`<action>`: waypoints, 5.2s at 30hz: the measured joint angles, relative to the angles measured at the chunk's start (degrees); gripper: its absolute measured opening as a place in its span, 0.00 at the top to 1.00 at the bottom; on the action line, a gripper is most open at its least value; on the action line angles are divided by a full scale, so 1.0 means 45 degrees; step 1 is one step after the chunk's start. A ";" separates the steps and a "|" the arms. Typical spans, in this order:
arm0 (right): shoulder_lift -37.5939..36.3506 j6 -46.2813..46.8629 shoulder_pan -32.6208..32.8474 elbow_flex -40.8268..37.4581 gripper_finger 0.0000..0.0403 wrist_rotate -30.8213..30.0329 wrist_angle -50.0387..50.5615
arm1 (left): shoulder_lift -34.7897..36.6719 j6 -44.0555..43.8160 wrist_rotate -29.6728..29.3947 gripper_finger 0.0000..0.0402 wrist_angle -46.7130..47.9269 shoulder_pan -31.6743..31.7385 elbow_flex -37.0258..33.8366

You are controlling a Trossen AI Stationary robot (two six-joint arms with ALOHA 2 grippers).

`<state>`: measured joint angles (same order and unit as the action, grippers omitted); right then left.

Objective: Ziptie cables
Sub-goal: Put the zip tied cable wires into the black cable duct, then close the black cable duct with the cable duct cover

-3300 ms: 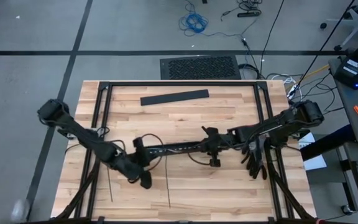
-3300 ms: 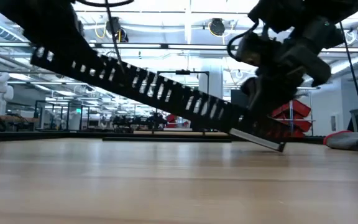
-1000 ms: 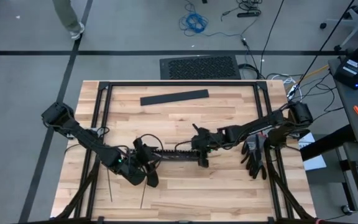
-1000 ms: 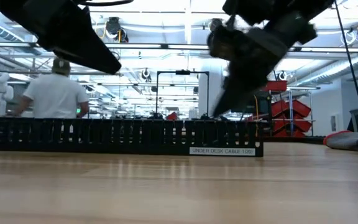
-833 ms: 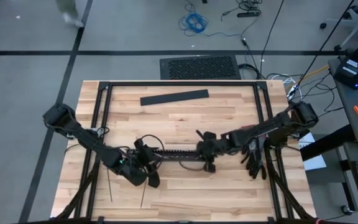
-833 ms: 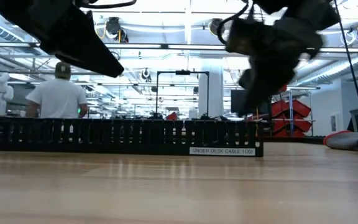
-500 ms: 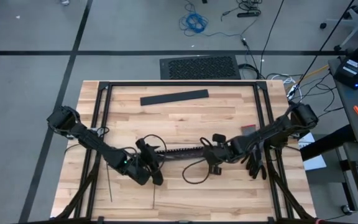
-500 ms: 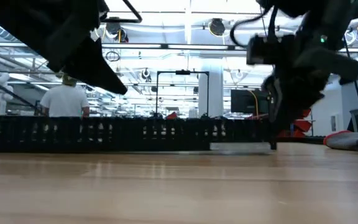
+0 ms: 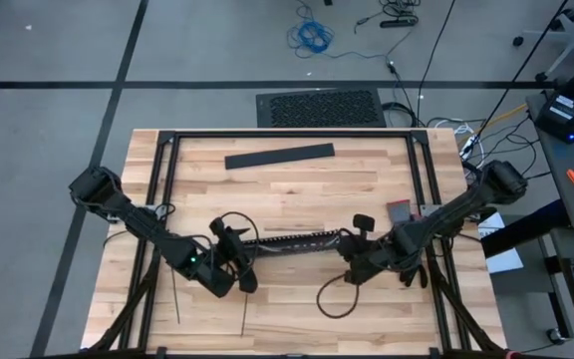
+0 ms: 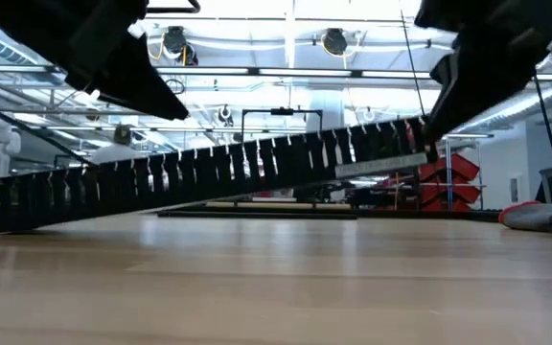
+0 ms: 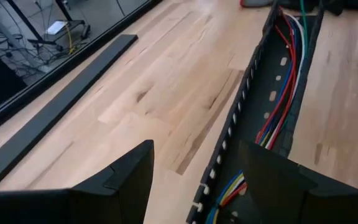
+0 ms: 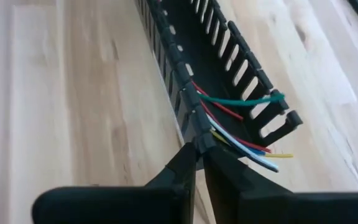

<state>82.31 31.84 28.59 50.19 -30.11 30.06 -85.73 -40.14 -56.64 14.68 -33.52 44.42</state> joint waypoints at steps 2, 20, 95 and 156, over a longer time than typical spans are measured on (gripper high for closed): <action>-0.0127 -0.0026 0.0009 0.0000 0.94 -0.0081 -0.0143 | 0.0000 0.0046 0.0000 0.42 -0.0174 0.0000 0.0000; 0.4016 -0.3046 -0.1889 0.0010 0.83 0.0763 -0.4888 | 0.0000 0.0445 -0.0005 0.42 -0.0375 -0.0141 0.0000; 1.4034 -1.5016 -1.4741 1.8617 0.32 1.0717 0.7250 | 0.7204 0.7010 0.7368 0.42 -0.2894 1.0268 -0.4969; 0.4543 -1.0905 -1.2189 0.2283 0.51 0.7440 -0.7952 | 0.6803 0.7694 0.7189 0.42 -0.7062 1.0263 -0.6625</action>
<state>102.75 -17.24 -26.26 60.47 3.37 -5.73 -55.12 -5.52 -24.29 -17.10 12.67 14.61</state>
